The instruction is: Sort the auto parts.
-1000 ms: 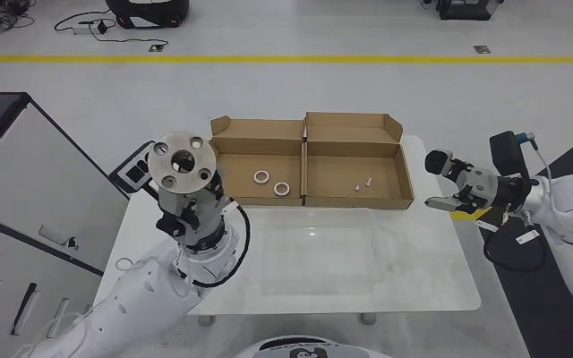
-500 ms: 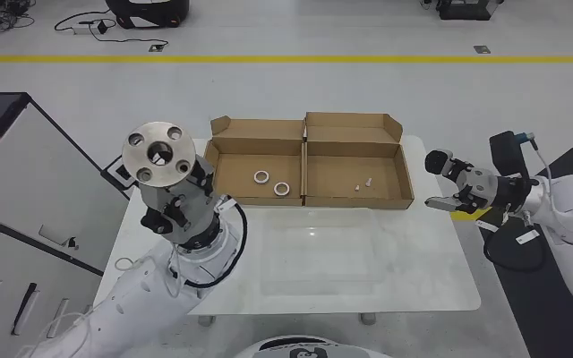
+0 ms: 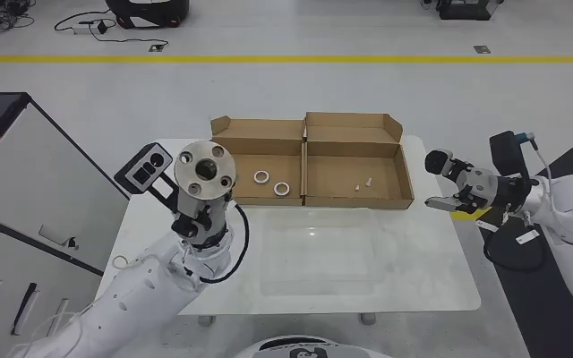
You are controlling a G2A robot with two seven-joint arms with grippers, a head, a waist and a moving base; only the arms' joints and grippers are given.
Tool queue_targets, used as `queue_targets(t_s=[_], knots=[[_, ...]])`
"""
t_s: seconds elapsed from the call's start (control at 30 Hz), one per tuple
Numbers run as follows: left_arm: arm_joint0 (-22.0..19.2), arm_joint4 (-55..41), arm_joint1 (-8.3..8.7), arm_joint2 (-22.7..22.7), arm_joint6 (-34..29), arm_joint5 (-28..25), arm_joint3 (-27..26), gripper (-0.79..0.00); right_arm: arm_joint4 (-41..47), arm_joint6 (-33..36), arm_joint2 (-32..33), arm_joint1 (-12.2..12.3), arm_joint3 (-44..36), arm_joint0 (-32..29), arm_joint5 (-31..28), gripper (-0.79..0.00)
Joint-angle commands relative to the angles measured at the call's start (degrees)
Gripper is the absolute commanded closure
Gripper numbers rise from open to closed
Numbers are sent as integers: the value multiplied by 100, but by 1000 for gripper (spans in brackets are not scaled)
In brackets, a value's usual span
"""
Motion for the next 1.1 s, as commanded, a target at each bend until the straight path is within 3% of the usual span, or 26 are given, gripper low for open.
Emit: queue_targets(t_s=[0.0,0.43,0.7,1.07], knots=[[-10,-167,-11,-9,0,0,-159,0,-1,0,0,0,0,0,0,-785],[-121,-575,-135,4,0,0,-527,0,-1,0,0,0,0,0,0,-785],[-134,-401,-143,30,-1,0,-248,0,-1,0,0,0,0,0,0,-785],[-252,209,33,285,0,0,194,0,-1,0,0,0,0,0,0,-785]])
